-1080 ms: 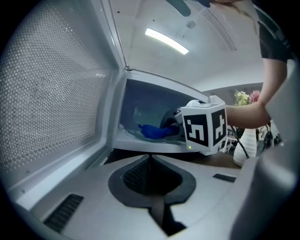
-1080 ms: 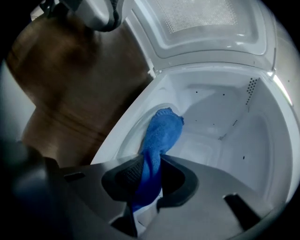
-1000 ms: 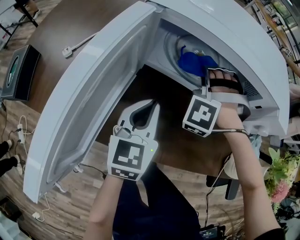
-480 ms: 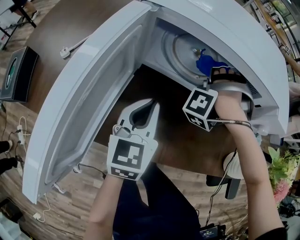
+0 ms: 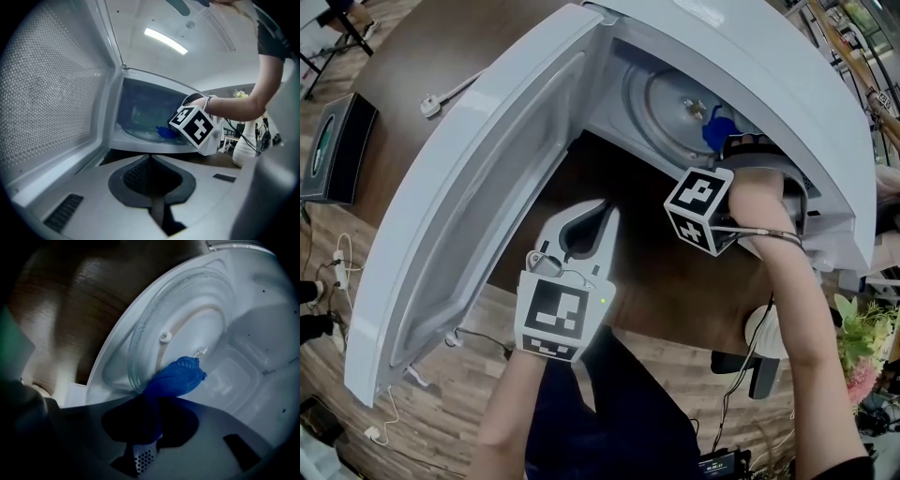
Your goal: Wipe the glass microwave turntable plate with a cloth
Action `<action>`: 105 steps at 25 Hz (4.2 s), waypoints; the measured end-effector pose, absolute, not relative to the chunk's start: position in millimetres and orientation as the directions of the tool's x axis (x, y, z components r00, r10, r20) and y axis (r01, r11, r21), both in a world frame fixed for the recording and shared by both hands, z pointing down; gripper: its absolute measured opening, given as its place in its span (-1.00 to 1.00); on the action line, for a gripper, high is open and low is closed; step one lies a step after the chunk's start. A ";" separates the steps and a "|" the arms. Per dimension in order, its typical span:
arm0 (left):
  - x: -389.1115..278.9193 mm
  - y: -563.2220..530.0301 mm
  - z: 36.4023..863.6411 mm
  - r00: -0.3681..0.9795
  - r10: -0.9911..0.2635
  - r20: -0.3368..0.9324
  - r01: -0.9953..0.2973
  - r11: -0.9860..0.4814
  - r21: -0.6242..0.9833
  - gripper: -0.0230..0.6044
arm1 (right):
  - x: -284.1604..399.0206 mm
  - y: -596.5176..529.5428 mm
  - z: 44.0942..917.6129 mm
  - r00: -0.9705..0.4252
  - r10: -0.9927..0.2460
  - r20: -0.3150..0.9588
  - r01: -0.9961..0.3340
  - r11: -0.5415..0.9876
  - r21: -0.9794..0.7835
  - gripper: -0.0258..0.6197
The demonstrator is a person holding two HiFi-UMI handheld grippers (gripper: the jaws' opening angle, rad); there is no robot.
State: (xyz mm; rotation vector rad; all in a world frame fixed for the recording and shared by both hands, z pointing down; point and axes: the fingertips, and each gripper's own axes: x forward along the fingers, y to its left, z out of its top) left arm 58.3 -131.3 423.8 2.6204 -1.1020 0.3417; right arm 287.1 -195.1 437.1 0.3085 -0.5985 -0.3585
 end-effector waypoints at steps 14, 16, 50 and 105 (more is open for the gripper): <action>56.5 -128.3 424.8 0.683 -0.653 0.326 -0.720 -0.676 0.156 -0.88 | 225.3 -226.5 402.2 0.434 -0.723 0.538 0.085 0.627 0.774 -0.71; 55.6 -128.7 424.5 0.683 -0.654 0.325 -0.721 -0.675 0.158 -0.88 | 214.0 -227.4 397.9 0.352 -0.753 0.555 -0.010 0.590 0.807 -0.71; 57.7 -126.4 426.5 0.691 -0.645 0.327 -0.715 -0.678 0.173 -0.88 | 171.1 -194.0 426.1 0.129 -0.569 0.812 -0.249 0.774 0.582 -0.71; 40.0 -89.9 384.1 0.638 -0.659 0.399 -0.757 -0.632 0.168 -0.88 | 221.7 -139.4 414.9 0.503 -0.460 0.732 0.061 0.863 0.501 -0.71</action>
